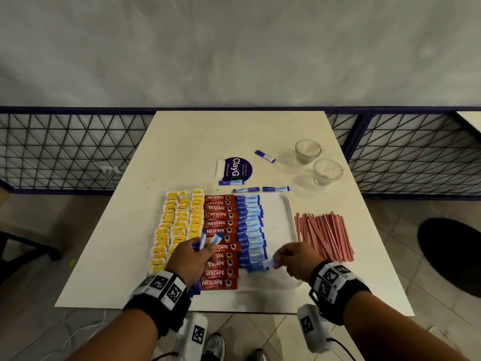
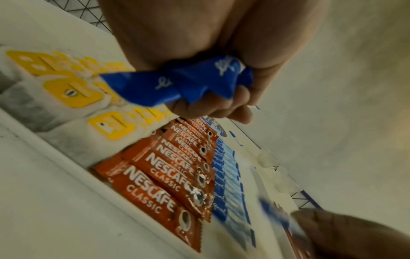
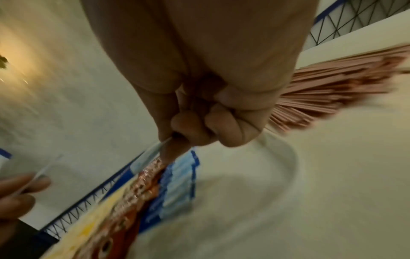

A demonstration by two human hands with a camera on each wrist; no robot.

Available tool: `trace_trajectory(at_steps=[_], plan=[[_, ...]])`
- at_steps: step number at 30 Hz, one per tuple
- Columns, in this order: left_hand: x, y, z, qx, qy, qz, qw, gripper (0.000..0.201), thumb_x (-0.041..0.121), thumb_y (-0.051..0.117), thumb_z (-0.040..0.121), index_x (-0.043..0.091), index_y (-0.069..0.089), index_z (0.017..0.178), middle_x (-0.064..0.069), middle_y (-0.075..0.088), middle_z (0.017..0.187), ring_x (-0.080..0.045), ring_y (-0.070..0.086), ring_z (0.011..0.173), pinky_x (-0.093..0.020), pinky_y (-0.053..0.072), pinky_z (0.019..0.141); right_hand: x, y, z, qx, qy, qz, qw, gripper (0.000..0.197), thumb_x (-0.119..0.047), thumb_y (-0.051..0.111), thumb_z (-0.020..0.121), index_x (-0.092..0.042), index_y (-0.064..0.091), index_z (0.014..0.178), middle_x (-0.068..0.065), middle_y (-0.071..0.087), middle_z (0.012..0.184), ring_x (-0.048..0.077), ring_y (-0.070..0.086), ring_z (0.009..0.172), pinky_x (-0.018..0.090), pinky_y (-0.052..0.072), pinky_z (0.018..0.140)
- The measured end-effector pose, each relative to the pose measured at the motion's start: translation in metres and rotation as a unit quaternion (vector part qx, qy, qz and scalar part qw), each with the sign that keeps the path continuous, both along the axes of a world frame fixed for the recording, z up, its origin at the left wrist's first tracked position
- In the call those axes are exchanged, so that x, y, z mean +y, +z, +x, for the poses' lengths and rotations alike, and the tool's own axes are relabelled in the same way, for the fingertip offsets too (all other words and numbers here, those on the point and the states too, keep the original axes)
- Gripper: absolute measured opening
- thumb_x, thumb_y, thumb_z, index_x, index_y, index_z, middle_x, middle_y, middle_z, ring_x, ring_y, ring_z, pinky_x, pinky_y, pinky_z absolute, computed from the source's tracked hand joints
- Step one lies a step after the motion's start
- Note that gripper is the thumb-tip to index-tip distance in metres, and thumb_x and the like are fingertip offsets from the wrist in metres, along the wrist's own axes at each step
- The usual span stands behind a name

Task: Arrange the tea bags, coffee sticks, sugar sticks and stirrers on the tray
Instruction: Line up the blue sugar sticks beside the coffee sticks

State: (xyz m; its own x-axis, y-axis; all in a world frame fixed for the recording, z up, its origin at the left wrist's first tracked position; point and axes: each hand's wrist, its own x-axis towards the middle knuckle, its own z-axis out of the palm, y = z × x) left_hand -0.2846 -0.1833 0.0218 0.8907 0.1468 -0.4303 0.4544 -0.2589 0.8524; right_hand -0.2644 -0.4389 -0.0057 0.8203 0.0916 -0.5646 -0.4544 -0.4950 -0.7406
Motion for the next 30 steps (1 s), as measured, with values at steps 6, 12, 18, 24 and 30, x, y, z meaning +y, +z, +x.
trace_trajectory(at_steps=[6, 12, 18, 24, 30], plan=[[0.009, -0.005, -0.005, 0.006, -0.010, 0.022, 1.000, 0.023, 0.024, 0.060, 0.093, 0.006, 0.066, 0.082, -0.019, 0.066, 0.068, -0.020, 0.045, 0.044, -0.030, 0.042, 0.047, 0.013, -0.017, -0.007, 0.030, 0.089, -0.160, 0.983, 0.009, -0.021, 0.066, 0.085, -0.024, 0.068, 0.077, -0.005, 0.065, 0.072, 0.002, 0.047, 0.048, 0.010, 0.036, 0.040], [0.015, -0.005, -0.011, 0.012, -0.009, 0.008, 1.000, 0.018, 0.022, 0.059, 0.094, 0.008, 0.064, 0.084, -0.008, 0.067, 0.066, -0.016, 0.042, 0.040, -0.026, 0.039, 0.042, 0.030, -0.021, -0.004, 0.033, 0.075, -0.243, 0.967, 0.024, -0.040, 0.067, 0.083, -0.023, 0.074, 0.100, -0.004, 0.070, 0.103, 0.014, 0.064, 0.096, 0.022, 0.051, 0.086], [0.023, -0.008, -0.013, 0.015, -0.004, 0.011, 1.000, 0.015, 0.022, 0.059, 0.094, 0.012, 0.064, 0.084, -0.005, 0.067, 0.065, -0.016, 0.041, 0.040, -0.026, 0.039, 0.041, 0.035, -0.024, -0.001, 0.034, 0.038, -0.237, 0.970, 0.025, -0.037, 0.068, 0.084, -0.020, 0.073, 0.101, -0.001, 0.071, 0.104, 0.016, 0.064, 0.095, 0.026, 0.052, 0.086], [0.026, -0.006, -0.014, 0.021, 0.003, -0.002, 1.000, 0.015, 0.021, 0.058, 0.095, 0.009, 0.064, 0.088, -0.006, 0.066, 0.063, -0.015, 0.041, 0.040, -0.025, 0.038, 0.040, 0.040, -0.022, 0.001, 0.033, 0.042, -0.248, 0.967, 0.027, -0.038, 0.070, 0.083, -0.018, 0.071, 0.102, -0.001, 0.069, 0.104, 0.015, 0.063, 0.096, 0.025, 0.051, 0.086], [0.028, -0.005, -0.014, 0.024, 0.008, -0.014, 1.000, 0.014, 0.021, 0.058, 0.095, 0.009, 0.063, 0.090, -0.004, 0.065, 0.062, -0.015, 0.040, 0.040, -0.025, 0.037, 0.040, 0.043, -0.021, 0.002, 0.024, 0.039, -0.267, 0.963, 0.028, -0.040, 0.069, 0.083, -0.018, 0.068, 0.100, 0.000, 0.068, 0.104, 0.013, 0.057, 0.086, 0.023, 0.048, 0.080]])
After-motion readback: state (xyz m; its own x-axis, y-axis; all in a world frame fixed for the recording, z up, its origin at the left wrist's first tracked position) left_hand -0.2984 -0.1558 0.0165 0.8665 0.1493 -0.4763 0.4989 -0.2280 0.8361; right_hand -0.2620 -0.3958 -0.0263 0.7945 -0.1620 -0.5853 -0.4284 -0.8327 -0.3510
